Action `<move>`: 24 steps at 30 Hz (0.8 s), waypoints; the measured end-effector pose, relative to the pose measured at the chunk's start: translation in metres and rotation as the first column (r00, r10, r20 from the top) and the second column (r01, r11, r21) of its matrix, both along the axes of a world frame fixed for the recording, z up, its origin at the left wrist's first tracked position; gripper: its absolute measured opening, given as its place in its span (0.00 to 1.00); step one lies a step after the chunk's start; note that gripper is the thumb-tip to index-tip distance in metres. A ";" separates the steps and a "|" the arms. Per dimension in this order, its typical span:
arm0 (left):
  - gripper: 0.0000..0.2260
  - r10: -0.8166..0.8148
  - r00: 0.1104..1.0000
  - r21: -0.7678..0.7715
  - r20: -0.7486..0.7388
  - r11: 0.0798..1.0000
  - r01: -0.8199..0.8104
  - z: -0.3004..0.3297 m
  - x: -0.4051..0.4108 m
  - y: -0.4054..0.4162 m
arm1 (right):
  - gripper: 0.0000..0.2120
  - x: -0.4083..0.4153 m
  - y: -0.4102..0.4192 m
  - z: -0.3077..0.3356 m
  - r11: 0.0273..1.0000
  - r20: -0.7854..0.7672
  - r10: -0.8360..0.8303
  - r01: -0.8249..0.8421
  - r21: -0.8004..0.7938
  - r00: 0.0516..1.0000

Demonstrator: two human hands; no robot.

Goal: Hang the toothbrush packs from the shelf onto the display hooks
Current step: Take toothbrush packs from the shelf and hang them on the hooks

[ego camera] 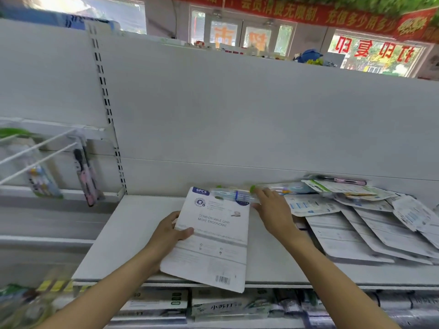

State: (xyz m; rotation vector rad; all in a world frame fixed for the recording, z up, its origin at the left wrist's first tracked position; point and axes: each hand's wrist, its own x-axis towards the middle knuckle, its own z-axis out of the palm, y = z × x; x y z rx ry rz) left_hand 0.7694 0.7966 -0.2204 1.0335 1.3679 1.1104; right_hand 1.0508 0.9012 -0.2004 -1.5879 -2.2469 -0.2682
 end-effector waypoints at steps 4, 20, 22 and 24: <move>0.15 0.034 0.999 0.023 0.009 0.999 -0.034 0.004 -0.027 -0.006 | 0.19 -0.013 -0.013 0.013 0.993 -0.207 0.045 -0.066 -0.095 0.977; 0.06 0.042 0.989 0.066 0.142 0.996 -0.052 0.023 -0.173 -0.060 | 0.11 -0.149 -0.100 0.070 0.980 -0.980 0.048 -0.197 0.009 0.193; 0.06 0.025 0.992 0.084 0.127 0.996 -0.036 0.026 -0.198 -0.071 | 0.09 -0.171 -0.110 0.071 0.986 -0.985 0.051 -0.165 0.024 0.163; 0.08 0.002 0.991 0.082 0.137 0.997 -0.013 0.026 -0.224 -0.081 | 0.11 -0.193 -0.121 0.073 0.988 -0.985 0.069 -0.151 0.045 0.158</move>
